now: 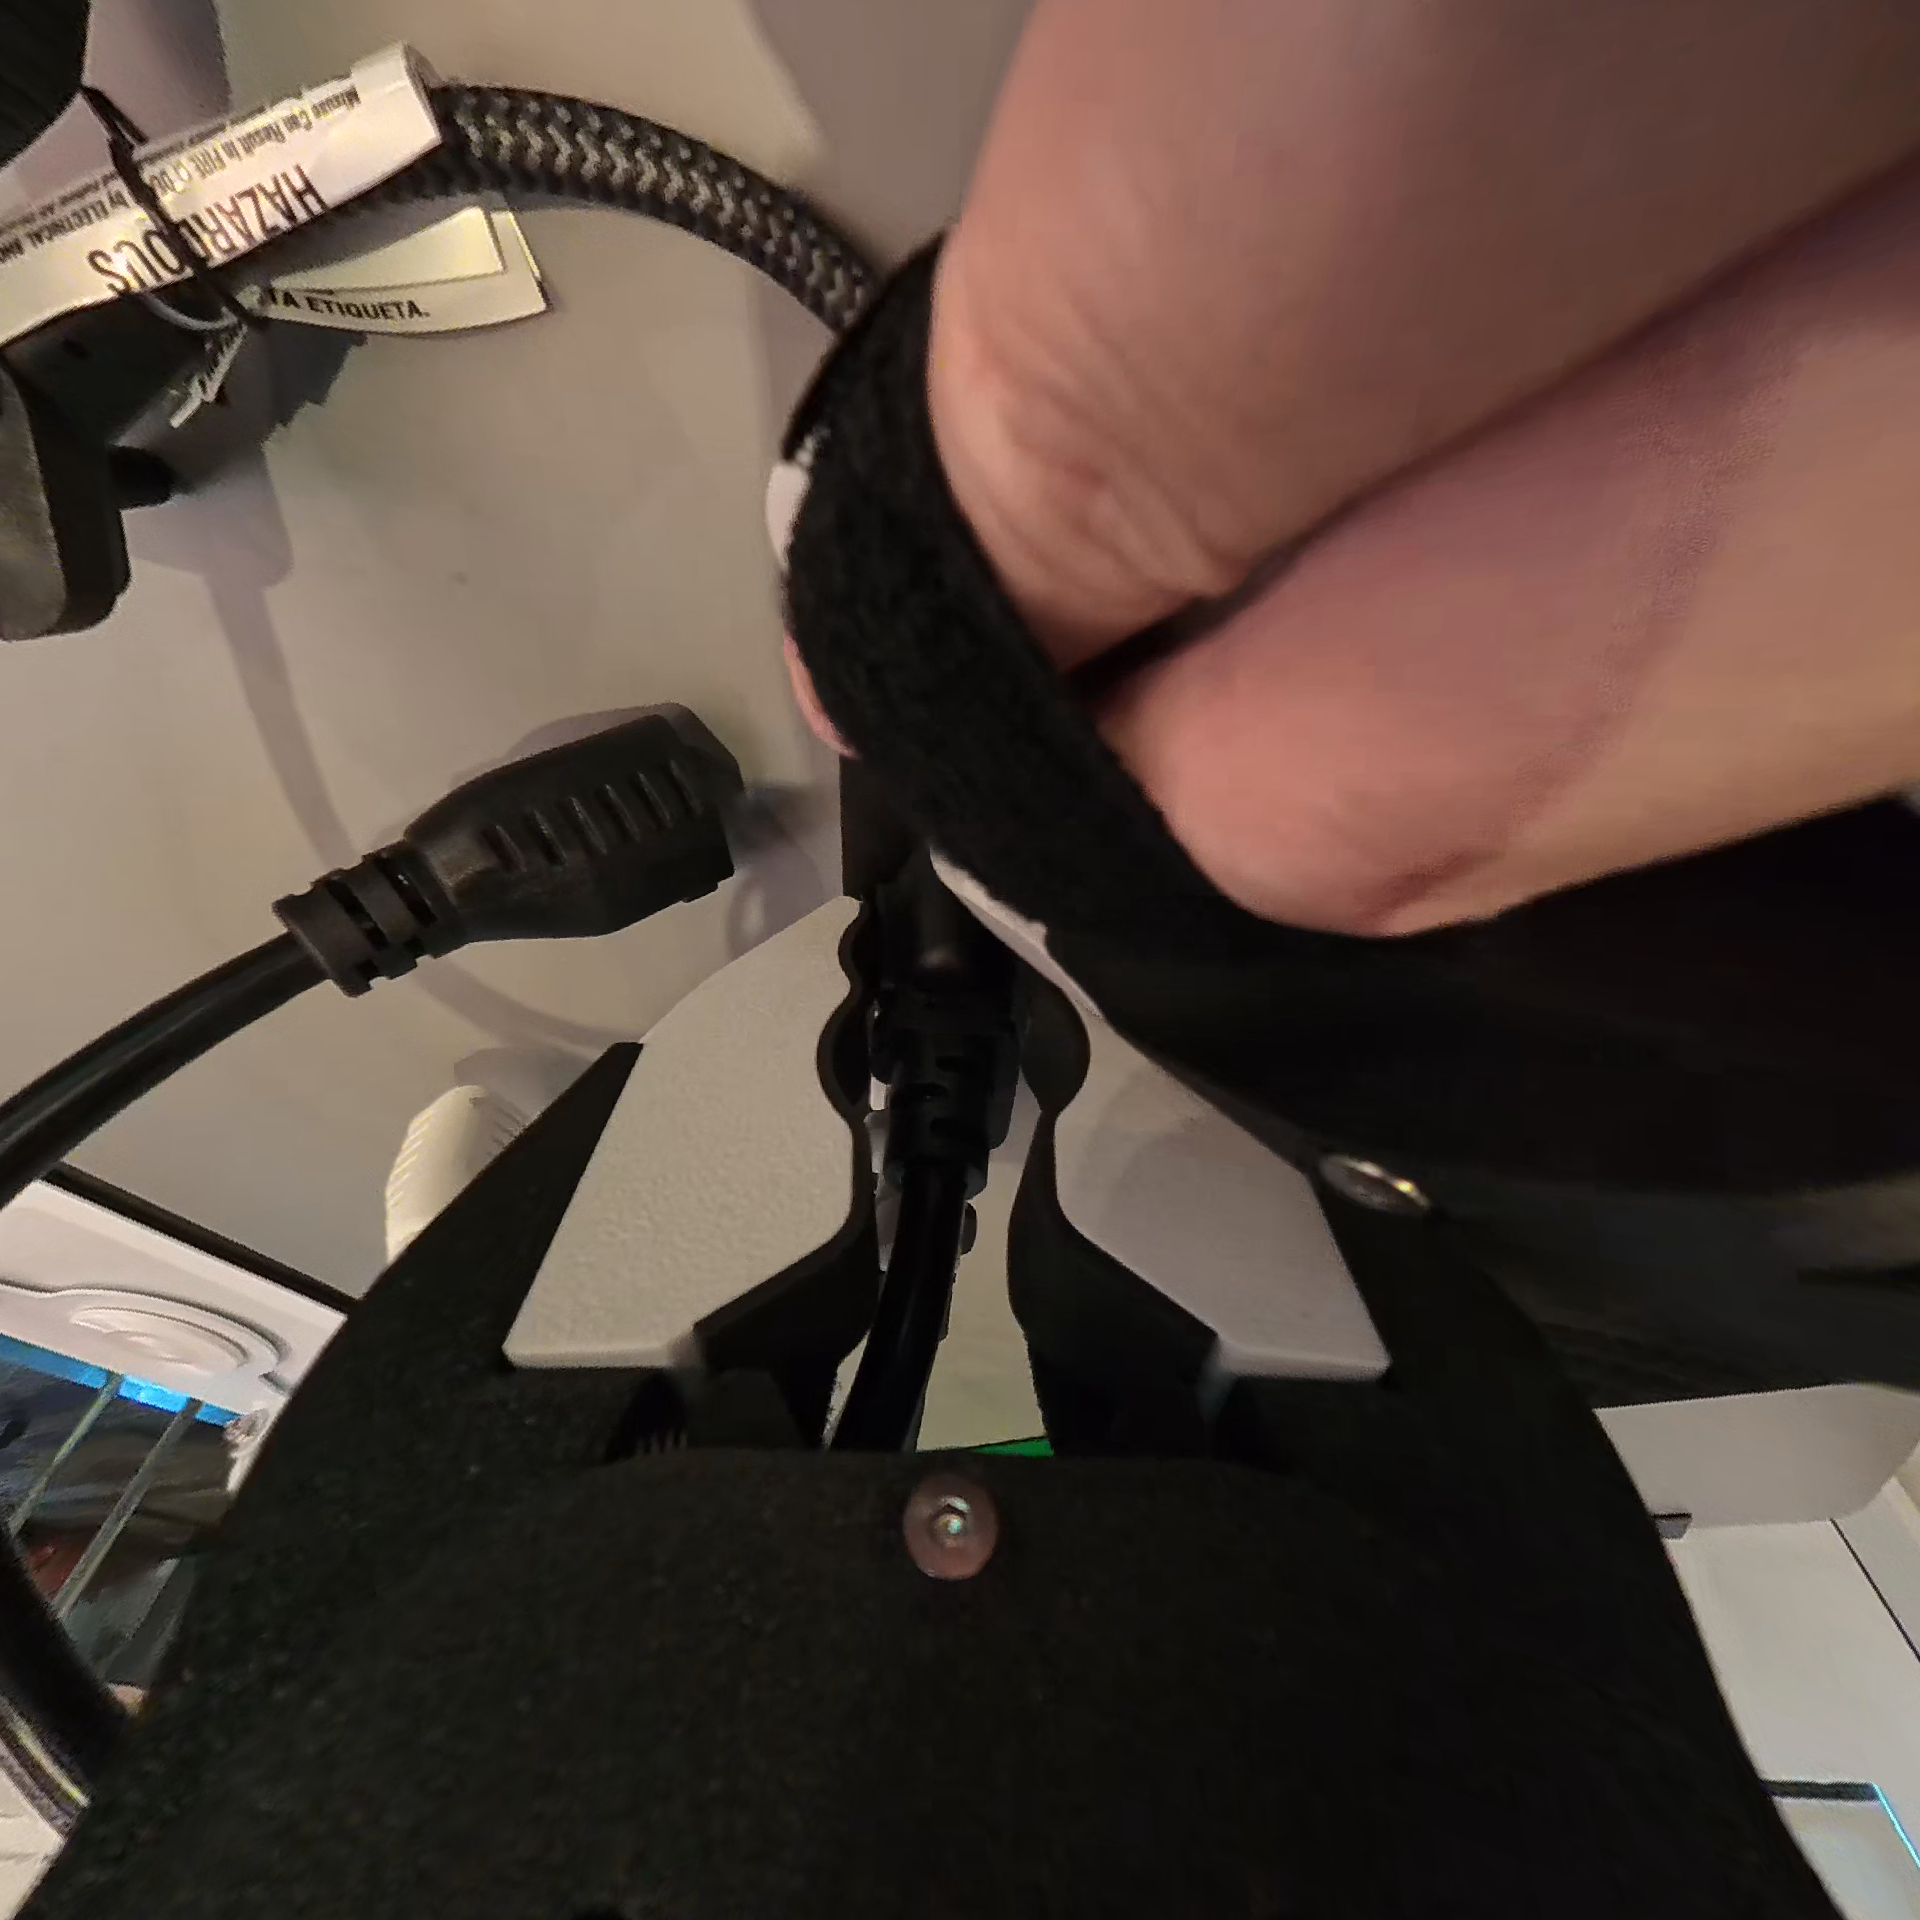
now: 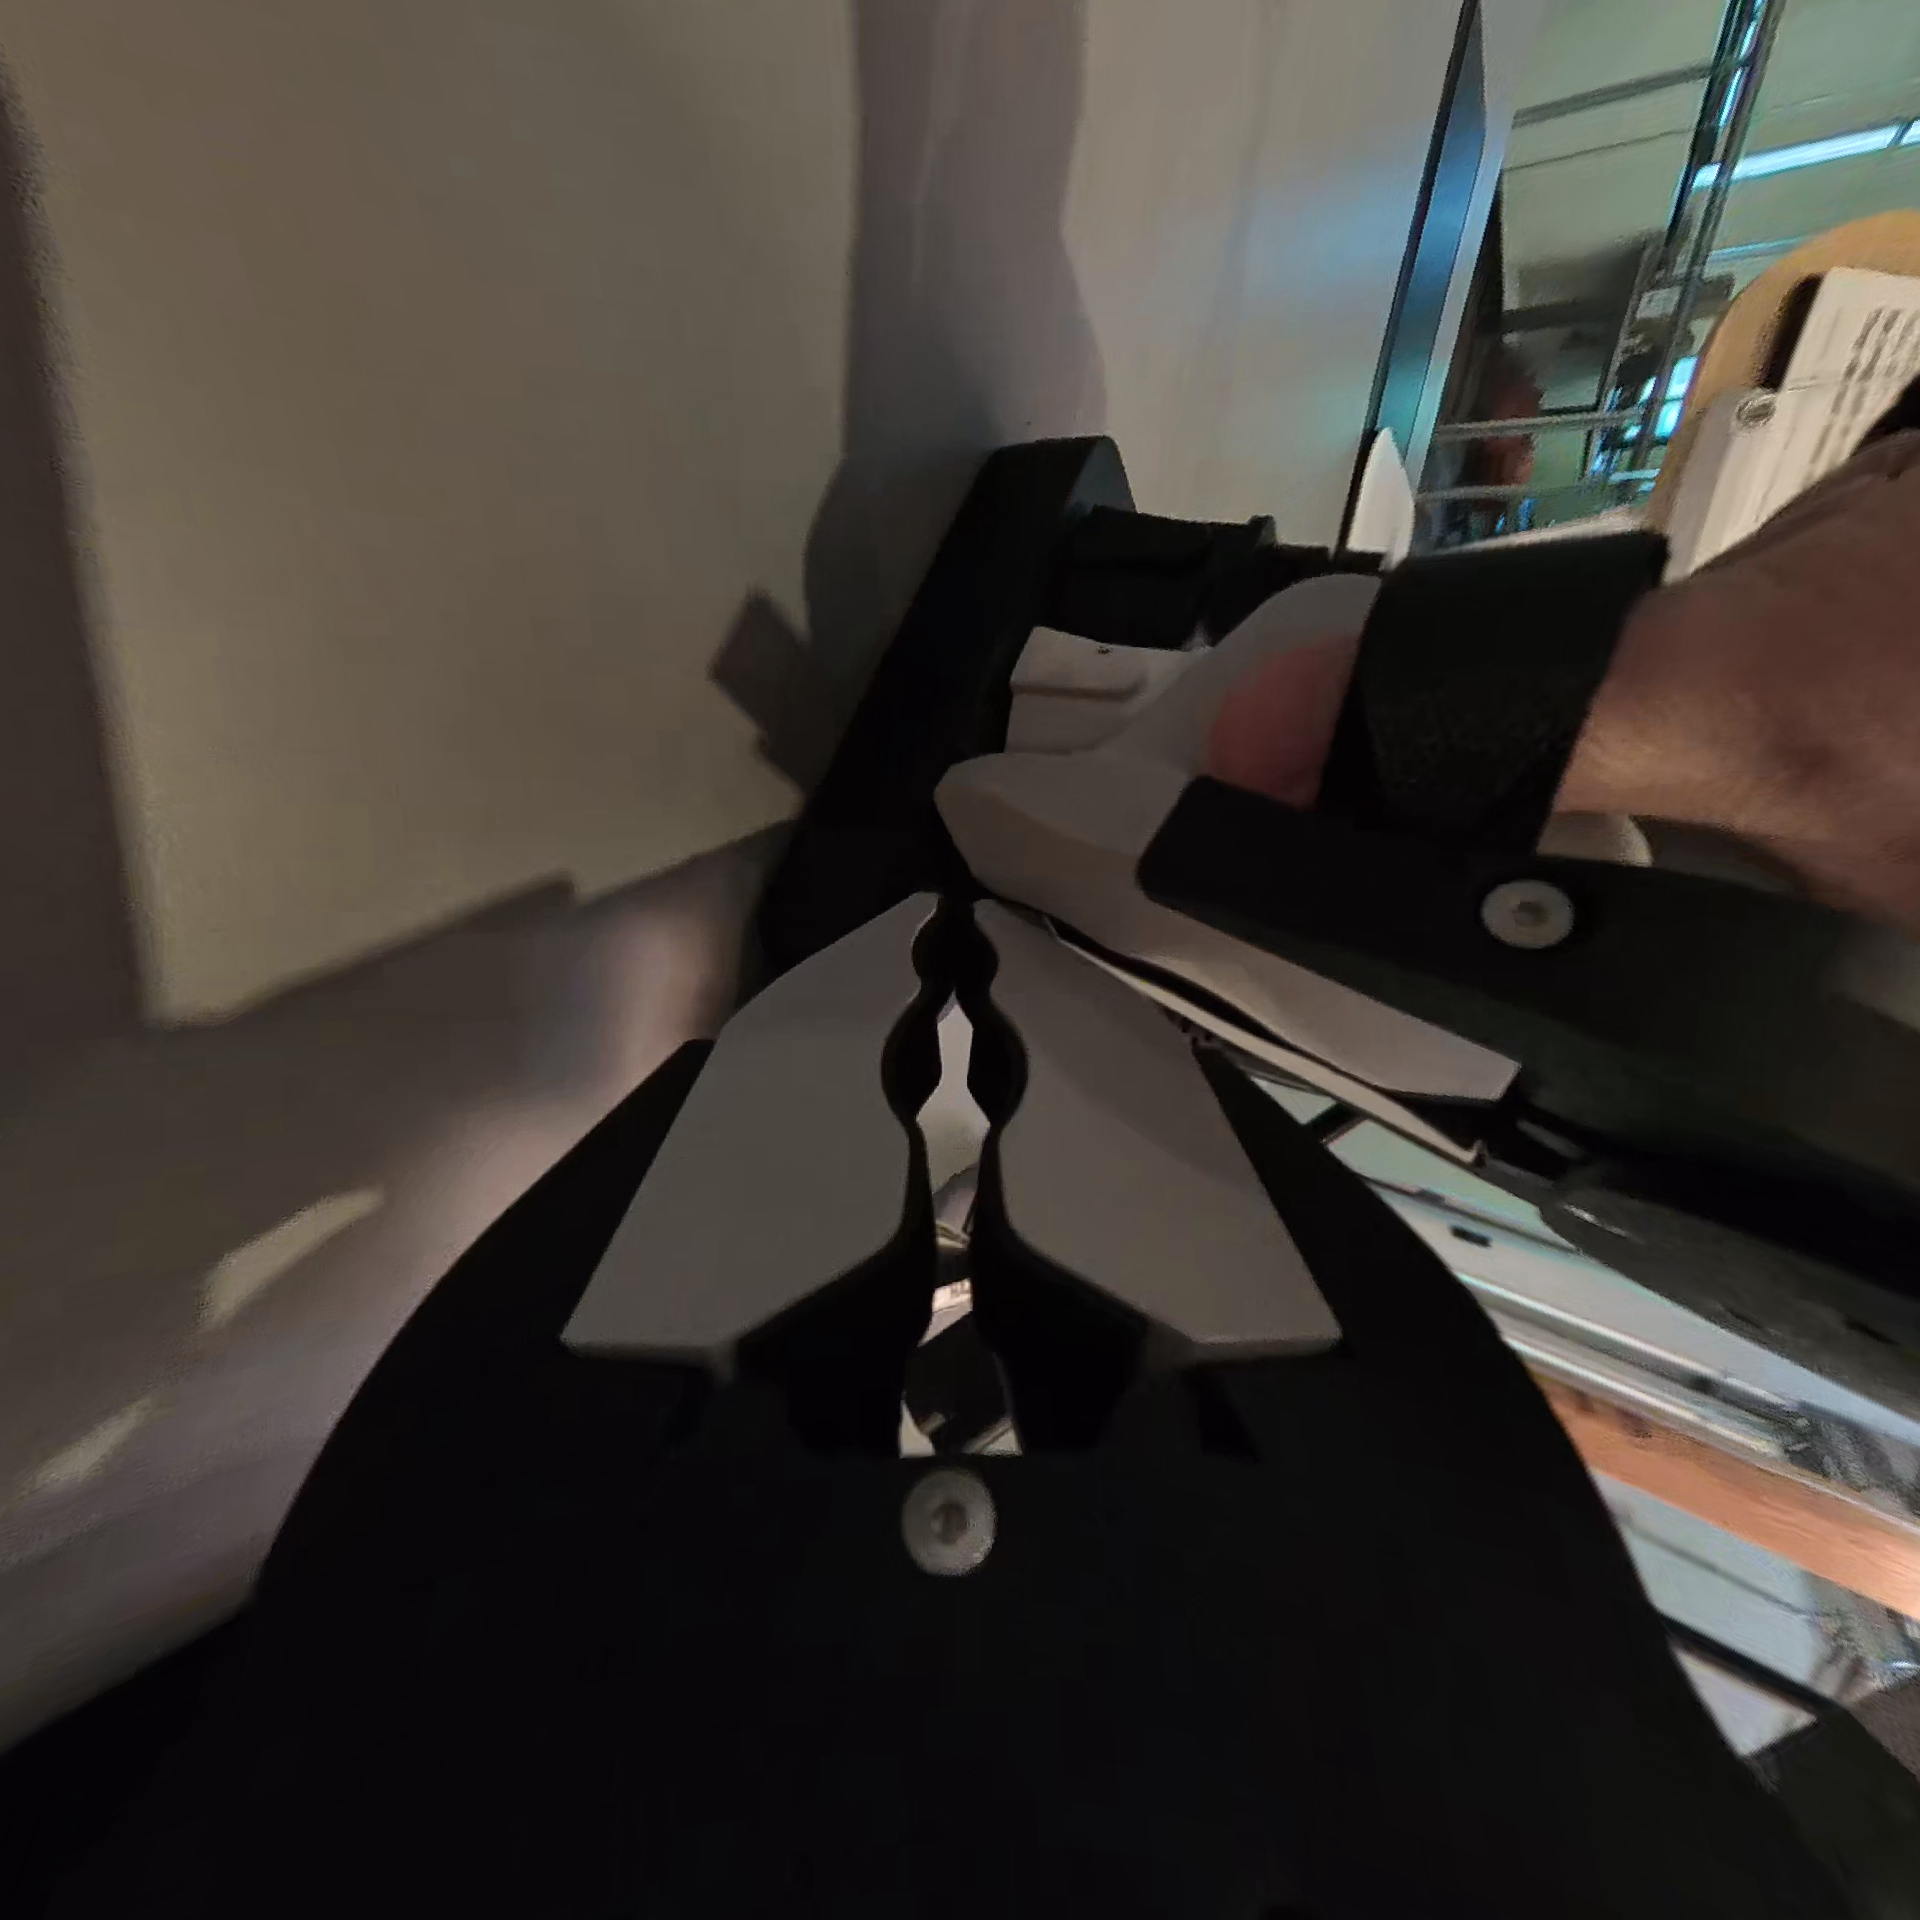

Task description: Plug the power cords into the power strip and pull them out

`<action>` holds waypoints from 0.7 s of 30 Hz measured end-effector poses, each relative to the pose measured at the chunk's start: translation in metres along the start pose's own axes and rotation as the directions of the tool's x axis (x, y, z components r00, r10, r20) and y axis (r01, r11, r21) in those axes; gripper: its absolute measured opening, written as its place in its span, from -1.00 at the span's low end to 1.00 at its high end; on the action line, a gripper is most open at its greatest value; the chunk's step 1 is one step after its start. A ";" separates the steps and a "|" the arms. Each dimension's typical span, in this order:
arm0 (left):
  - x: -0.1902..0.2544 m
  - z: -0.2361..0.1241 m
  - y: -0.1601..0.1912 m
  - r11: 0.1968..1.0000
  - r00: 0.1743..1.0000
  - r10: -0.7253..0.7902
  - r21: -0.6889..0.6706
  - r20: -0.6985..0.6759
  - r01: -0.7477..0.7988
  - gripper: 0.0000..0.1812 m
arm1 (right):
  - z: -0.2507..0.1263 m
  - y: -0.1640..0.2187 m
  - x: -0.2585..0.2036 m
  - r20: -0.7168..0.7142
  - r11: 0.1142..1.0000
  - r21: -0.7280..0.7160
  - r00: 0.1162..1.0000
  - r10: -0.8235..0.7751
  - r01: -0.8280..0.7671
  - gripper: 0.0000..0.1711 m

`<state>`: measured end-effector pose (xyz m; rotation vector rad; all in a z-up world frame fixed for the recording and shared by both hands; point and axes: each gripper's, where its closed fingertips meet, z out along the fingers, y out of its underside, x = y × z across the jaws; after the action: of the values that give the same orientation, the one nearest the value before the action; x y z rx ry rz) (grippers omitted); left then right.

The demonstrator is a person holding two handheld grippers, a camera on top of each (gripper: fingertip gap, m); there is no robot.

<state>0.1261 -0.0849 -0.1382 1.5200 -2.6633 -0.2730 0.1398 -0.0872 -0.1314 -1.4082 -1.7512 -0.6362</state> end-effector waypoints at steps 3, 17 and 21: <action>0.000 0.000 0.001 1.000 1.000 -0.002 -0.001 0.000 0.002 -0.71 | 0.000 0.001 0.000 0.004 0.999 -0.016 1.000 0.028 -0.028 -0.98; -0.001 -0.001 0.004 1.000 1.000 0.021 -0.004 -0.007 -0.021 -0.72 | 0.002 0.002 0.000 0.034 0.995 -0.046 0.996 0.087 -0.086 -0.98; -0.002 -0.001 0.008 1.000 1.000 0.025 -0.013 -0.013 -0.025 -0.72 | 0.004 0.000 0.001 0.025 0.994 -0.052 0.995 0.093 -0.091 -0.98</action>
<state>0.1207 -0.0798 -0.1353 1.4785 -2.6632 -0.2778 0.1386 -0.0837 -0.1329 -1.5297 -1.6912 -0.6183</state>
